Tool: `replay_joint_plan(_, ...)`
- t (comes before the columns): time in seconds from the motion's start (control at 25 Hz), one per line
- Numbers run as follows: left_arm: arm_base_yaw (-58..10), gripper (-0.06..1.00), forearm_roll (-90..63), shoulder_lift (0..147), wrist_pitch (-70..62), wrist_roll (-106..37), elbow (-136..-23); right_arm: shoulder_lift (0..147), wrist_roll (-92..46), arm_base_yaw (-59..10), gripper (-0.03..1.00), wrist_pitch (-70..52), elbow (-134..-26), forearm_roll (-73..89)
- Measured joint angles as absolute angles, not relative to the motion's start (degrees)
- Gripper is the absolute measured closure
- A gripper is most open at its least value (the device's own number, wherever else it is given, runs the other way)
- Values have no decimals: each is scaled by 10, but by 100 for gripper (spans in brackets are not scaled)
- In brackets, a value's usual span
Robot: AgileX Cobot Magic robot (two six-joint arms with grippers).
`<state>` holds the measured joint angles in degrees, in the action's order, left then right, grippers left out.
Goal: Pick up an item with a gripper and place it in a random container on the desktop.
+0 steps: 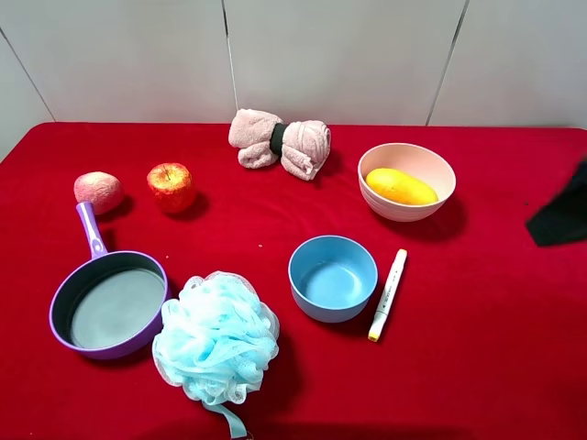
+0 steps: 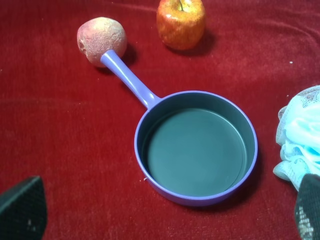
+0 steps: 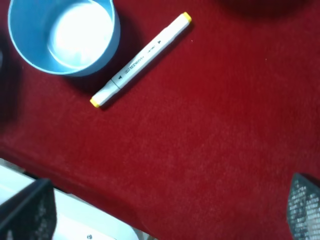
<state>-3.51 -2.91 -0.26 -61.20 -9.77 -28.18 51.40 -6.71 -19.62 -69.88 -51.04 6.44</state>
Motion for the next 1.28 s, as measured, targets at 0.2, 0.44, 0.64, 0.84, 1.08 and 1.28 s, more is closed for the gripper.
replay_joint_plan(0.2, -35, -4, -29, -3, -612, -98, -282, 413, -52, -196, 28, -700, -486, 64)
replay_joint_plan(0.44, -35, -4, -29, -3, -612, -98, -282, 294, -50, -124, 28, -700, -465, 68)
replay_joint_plan(0.64, -35, -4, -29, -3, -612, -98, -282, 203, -50, -30, 28, -700, -433, 67)
replay_joint_plan(0.84, -35, -4, -29, -3, -612, -98, -282, 107, -49, 42, 28, -700, -396, 67)
replay_joint_plan(1.08, -35, -4, -29, -3, -612, -98, -282, 3, -49, 79, 28, -680, -353, 63)
replay_joint_plan(1.28, -35, -4, -29, -3, -612, -98, -282, -4, -49, 79, 28, -647, -310, 61)
